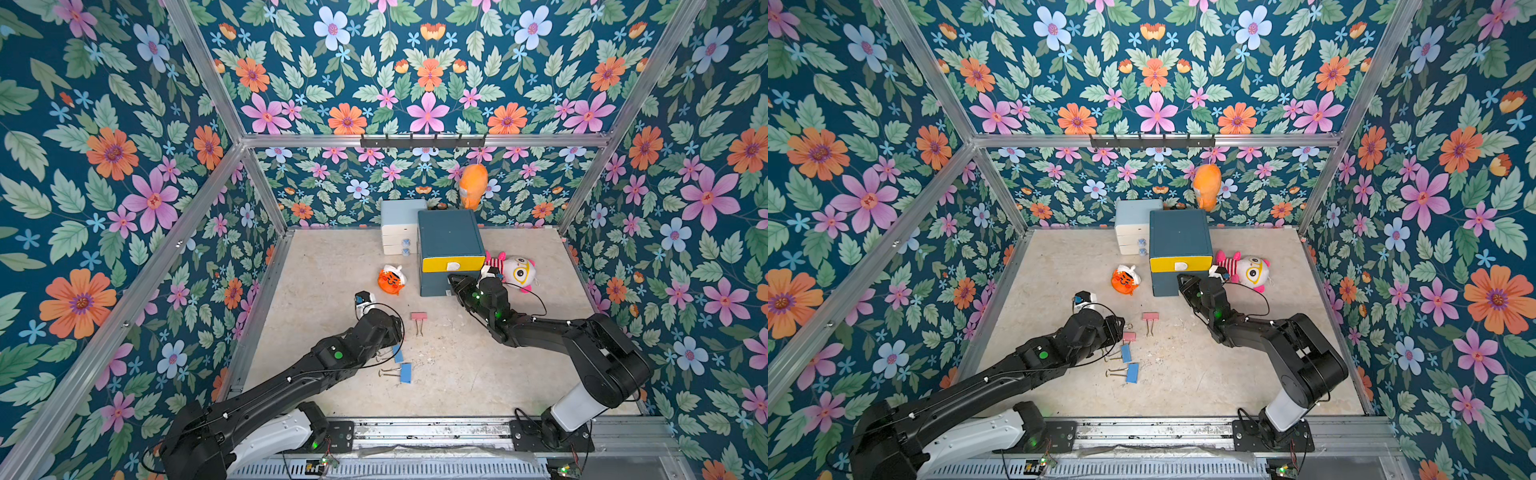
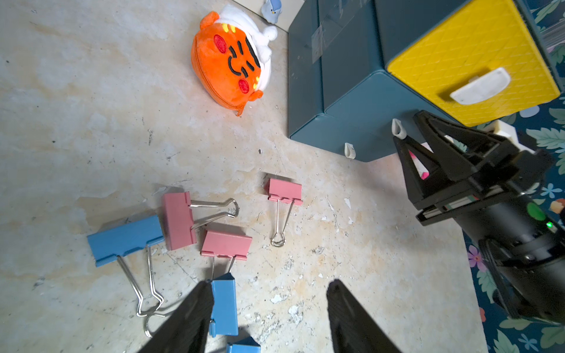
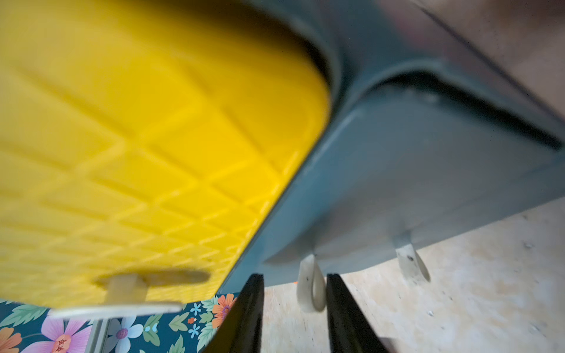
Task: Put the binder clips in the drawer according to color
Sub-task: Open the drawer in the storage box.
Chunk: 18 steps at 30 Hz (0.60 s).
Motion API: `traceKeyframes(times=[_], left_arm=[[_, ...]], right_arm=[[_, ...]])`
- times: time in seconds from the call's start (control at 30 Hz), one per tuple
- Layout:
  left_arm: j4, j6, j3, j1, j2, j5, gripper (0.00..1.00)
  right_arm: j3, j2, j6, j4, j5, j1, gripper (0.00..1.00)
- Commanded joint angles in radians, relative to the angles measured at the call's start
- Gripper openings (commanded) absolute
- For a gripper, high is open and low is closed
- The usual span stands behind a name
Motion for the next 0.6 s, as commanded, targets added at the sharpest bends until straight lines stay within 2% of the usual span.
traceKeyframes(times=[0.0,0.2,0.33,0.47,0.57], left_arm=[[0.010,0.002,-0.005,0.001,-0.003,0.000,0.64],[0.016,0.002,-0.004,0.001,-0.004,0.001,0.64],[0.016,0.003,-0.002,0.001,0.000,0.001,0.63],[0.025,0.002,-0.005,-0.001,0.013,0.007,0.63],[0.037,0.002,-0.005,0.000,0.030,0.012,0.63]], right_arm=[[0.006,0.045,0.058,0.089,-0.017,-0.008,0.31],[-0.004,0.067,0.079,0.110,-0.007,-0.011,0.21],[-0.007,0.057,0.080,0.094,0.003,-0.010,0.00],[-0.042,0.030,0.088,0.073,0.012,-0.005,0.00],[-0.095,-0.043,0.096,0.038,0.034,0.016,0.00]])
